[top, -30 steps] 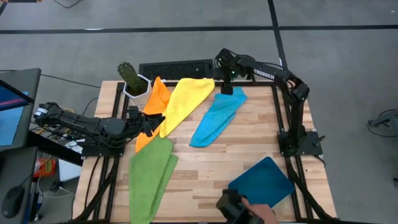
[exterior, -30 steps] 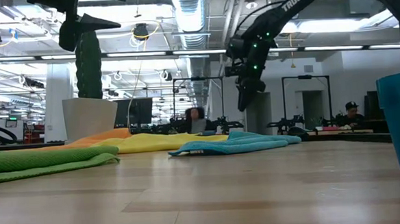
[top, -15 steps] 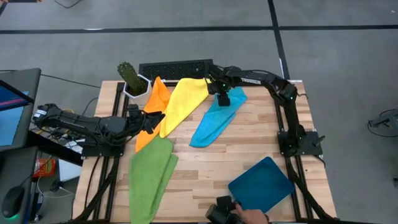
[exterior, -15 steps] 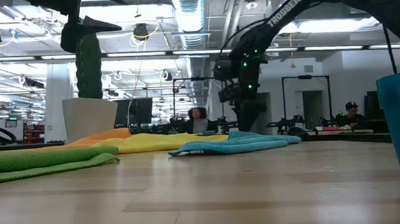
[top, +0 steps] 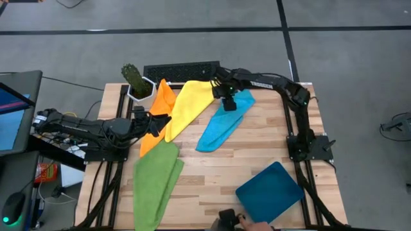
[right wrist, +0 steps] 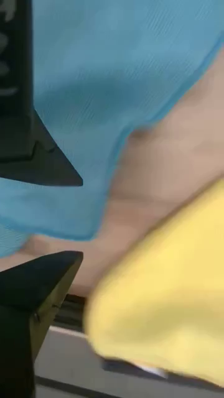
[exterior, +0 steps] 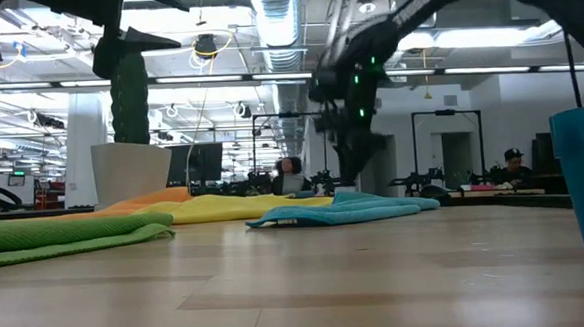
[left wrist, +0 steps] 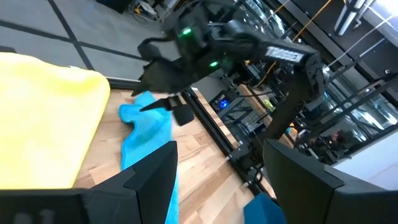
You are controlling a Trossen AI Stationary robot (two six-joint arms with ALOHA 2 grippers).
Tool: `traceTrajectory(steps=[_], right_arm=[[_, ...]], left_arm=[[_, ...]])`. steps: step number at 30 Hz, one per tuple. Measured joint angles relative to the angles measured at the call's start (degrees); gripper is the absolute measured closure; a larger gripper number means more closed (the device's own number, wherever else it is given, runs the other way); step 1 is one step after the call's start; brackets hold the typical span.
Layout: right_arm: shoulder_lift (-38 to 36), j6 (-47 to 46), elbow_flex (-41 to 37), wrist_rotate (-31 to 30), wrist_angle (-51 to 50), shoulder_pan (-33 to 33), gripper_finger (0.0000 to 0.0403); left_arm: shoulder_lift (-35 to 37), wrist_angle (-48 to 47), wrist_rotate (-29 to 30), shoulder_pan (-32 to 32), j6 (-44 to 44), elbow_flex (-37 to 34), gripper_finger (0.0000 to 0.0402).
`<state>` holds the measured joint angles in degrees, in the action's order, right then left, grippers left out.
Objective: Fold microfiber towels
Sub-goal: Fold the blue microfiber towel
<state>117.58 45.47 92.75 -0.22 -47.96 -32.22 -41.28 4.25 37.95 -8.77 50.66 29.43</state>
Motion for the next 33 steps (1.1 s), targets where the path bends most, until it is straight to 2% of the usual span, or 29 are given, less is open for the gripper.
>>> traceTrajectory(steps=[4,8,14,16,21,26,28,33], right_arm=[[-3.92,0.04,0.00,0.06,-2.20,3.73,0.0207],[-10.96,-2.53,0.03,-2.06,-6.71,6.06,0.0211],[-22.86,-12.54,0.00,-3.76,-14.00,5.78,0.0211],[-26.43,-15.05,0.00,-3.51,-14.21,5.13,0.0212],[-31.71,-19.43,0.00,-0.95,-12.38,3.23,0.0218],[-32.54,-19.52,-0.02,0.38,-13.66,1.81,0.0224],[-32.54,-19.43,-0.02,0.45,-14.59,0.95,0.0226],[-32.54,-18.64,-0.02,0.69,-17.25,-0.69,0.0227]], left_arm=[[-0.89,-4.90,-3.78,2.22,2.82,0.00,0.0170],[-5.22,-9.20,-11.09,5.65,5.95,-0.02,0.0170],[-19.13,-3.96,-23.26,8.63,5.93,0.55,0.0170],[-24.65,-3.61,-25.43,8.65,5.66,1.97,0.0171],[-37.49,-3.54,-25.74,8.65,7.10,8.08,0.0171],[-47.90,-4.01,-28.81,7.49,7.16,16.10,0.0171],[-51.34,-6.67,-28.41,6.48,7.22,19.47,0.0171],[-57.22,-18.33,-22.96,4.58,10.89,27.13,0.0171]])
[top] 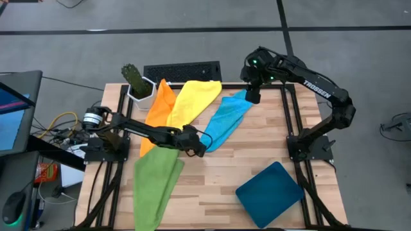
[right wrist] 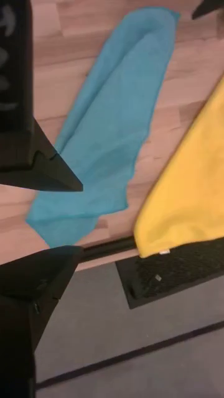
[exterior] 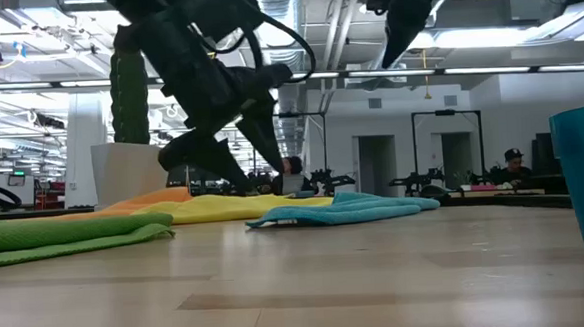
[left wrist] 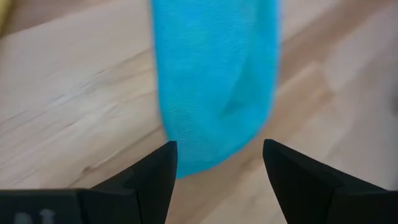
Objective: Fold microfiber towels
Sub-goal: Fold the blue microfiber towel
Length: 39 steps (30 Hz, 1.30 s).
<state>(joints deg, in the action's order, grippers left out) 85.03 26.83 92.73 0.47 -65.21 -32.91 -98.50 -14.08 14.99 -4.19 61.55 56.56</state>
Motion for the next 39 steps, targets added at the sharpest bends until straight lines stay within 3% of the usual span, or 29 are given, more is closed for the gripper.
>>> traceTrajectory(steps=[3,11,29,33,39], right_arm=[[0.00,0.00,0.00,1.85,-1.32,-0.51,0.0228],[0.00,0.04,-0.02,3.28,-2.49,-1.09,0.0228],[0.02,0.07,-0.04,4.83,-2.76,-1.09,0.0232],[0.02,0.07,-0.04,5.44,-2.79,-1.11,0.0232],[0.02,-0.33,-0.04,5.47,-3.32,-1.11,0.0232]], left_arm=[[-2.06,-5.26,0.86,-1.09,3.34,2.31,0.0171],[-2.16,-8.69,6.24,-4.56,14.11,2.03,0.0171],[-9.22,-4.79,7.86,-5.13,14.98,3.30,0.0172],[-9.27,-4.79,7.37,-4.61,15.25,3.30,0.0193],[-9.35,-5.60,6.65,-4.15,15.59,3.28,0.0262]])
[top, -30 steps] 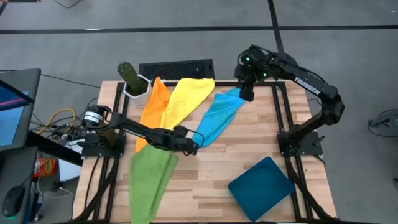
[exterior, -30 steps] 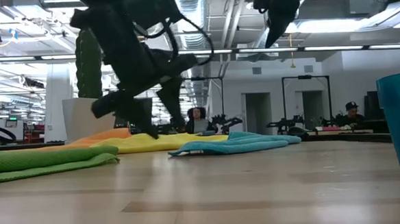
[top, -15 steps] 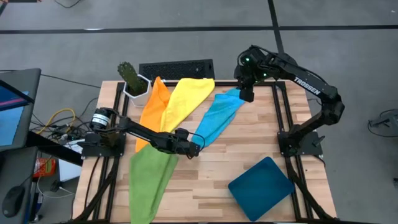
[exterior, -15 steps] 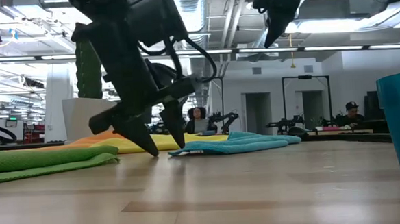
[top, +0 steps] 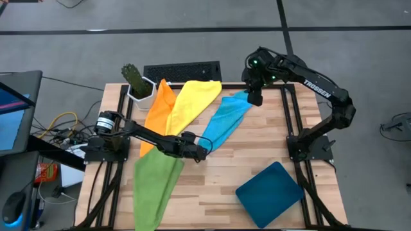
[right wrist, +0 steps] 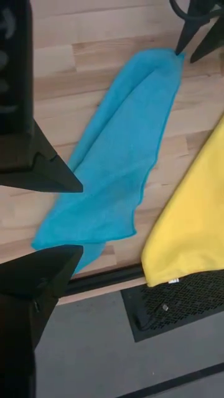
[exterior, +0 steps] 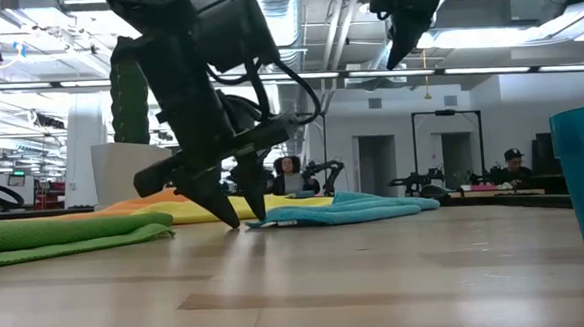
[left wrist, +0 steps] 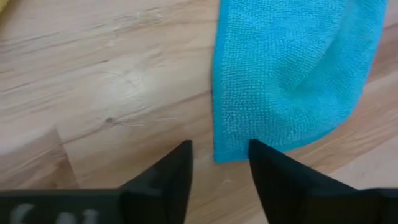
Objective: Fold microfiber towels
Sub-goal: Fold the blue microfiber towel
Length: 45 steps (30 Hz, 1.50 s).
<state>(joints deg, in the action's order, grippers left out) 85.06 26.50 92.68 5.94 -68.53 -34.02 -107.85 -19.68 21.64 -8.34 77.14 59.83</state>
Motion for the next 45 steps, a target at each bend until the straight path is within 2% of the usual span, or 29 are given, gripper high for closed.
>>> traceTrajectory(steps=[13,21,29,36,45], right_arm=[[0.00,-0.13,0.00,0.11,-0.07,0.00,0.0232],[0.00,-1.09,-0.33,0.22,1.94,0.01,0.0232],[1.51,-7.08,-7.55,3.20,15.64,0.89,0.0230],[8.99,-7.39,-10.86,3.23,22.01,4.19,0.0223],[23.70,-3.97,-10.95,3.12,34.66,8.60,0.0187]], left_arm=[[-0.04,0.85,-2.15,0.15,-2.49,0.13,0.0395],[2.51,-11.50,-4.73,0.04,-6.83,6.65,0.0401],[3.10,-27.65,-9.18,-2.77,-12.71,13.32,0.0401],[3.19,-39.10,-11.49,-8.62,-11.53,15.28,0.0401],[3.19,-42.18,-13.05,-13.61,-6.58,15.28,0.0401]])
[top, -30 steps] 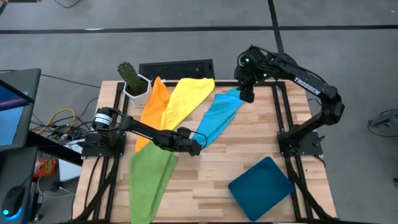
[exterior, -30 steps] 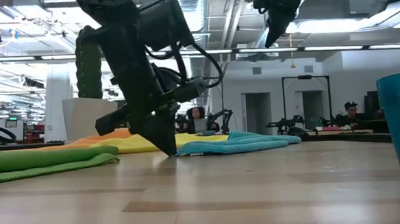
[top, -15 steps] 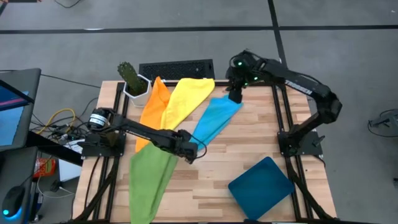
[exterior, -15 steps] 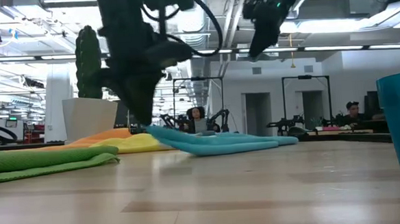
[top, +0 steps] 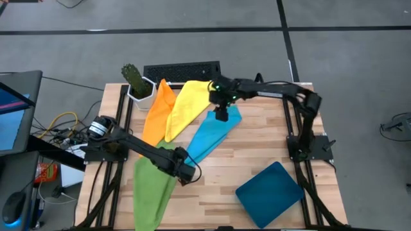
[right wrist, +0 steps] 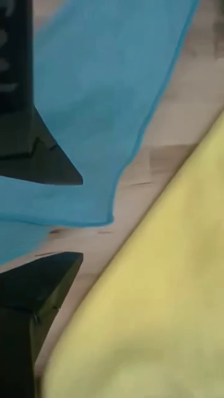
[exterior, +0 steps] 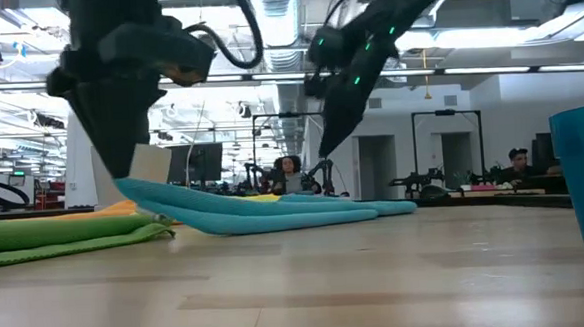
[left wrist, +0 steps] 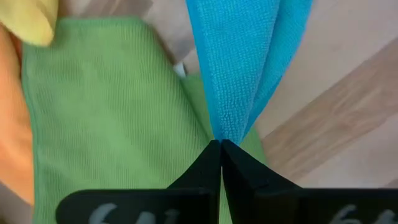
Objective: Fold microfiber towels
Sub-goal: Fold the blue microfiber towel
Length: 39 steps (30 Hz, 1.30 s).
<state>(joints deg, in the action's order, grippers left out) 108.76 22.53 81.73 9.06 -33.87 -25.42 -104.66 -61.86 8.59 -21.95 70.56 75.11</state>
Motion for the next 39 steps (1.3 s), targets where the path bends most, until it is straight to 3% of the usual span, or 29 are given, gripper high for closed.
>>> traceTrajectory(steps=[13,27,39], right_arm=[[10.76,5.72,1.25,-5.64,4.36,2.62,0.0181],[10.63,0.87,1.79,-3.64,5.21,3.46,0.0207],[10.50,-0.22,1.77,-3.96,9.88,11.28,0.0193]], left_arm=[[0.02,-2.31,0.59,-1.67,1.85,0.00,0.0401],[0.07,-2.81,-1.91,-5.12,0.64,0.00,0.0401],[0.07,-2.71,-4.50,-10.58,0.42,0.00,0.0401]])
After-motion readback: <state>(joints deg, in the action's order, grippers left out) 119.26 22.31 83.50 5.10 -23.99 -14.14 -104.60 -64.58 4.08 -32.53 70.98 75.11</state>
